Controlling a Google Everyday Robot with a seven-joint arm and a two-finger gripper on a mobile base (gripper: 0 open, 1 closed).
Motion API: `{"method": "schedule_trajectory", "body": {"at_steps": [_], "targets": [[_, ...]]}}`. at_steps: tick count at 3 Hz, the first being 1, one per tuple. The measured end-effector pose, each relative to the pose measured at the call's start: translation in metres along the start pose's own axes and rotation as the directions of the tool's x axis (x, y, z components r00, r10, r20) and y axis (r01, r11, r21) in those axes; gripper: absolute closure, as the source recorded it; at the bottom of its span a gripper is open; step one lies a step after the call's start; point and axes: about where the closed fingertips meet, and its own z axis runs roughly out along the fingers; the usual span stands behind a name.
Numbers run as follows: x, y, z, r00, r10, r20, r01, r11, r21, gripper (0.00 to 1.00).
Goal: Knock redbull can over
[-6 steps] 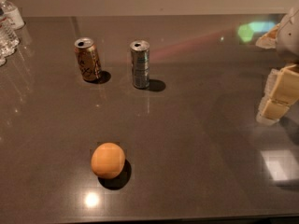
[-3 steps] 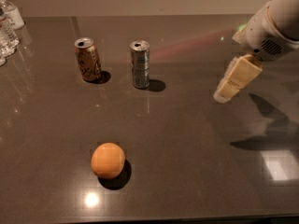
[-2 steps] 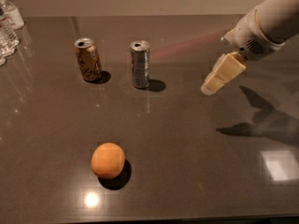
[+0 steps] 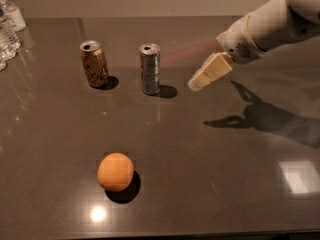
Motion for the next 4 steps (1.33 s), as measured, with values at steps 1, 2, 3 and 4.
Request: {"method": "schedule_trajectory", "body": {"at_steps": [1,2,3,4], "targets": [[-0.027,0.003,0.025,0.996,0.009,0.090,-0.005,0.9992,-0.039,0.00],[-0.051,0.011,0.046,0.989,-0.002,0.149,0.015,0.9961,-0.087,0.00],[-0.067,0.020,0.062,0.981,-0.014,0.192,0.039,0.9912,-0.126,0.00],[-0.085,0.028,0.075,0.969,-0.011,0.247,0.054,0.9840,-0.170,0.00]]}}
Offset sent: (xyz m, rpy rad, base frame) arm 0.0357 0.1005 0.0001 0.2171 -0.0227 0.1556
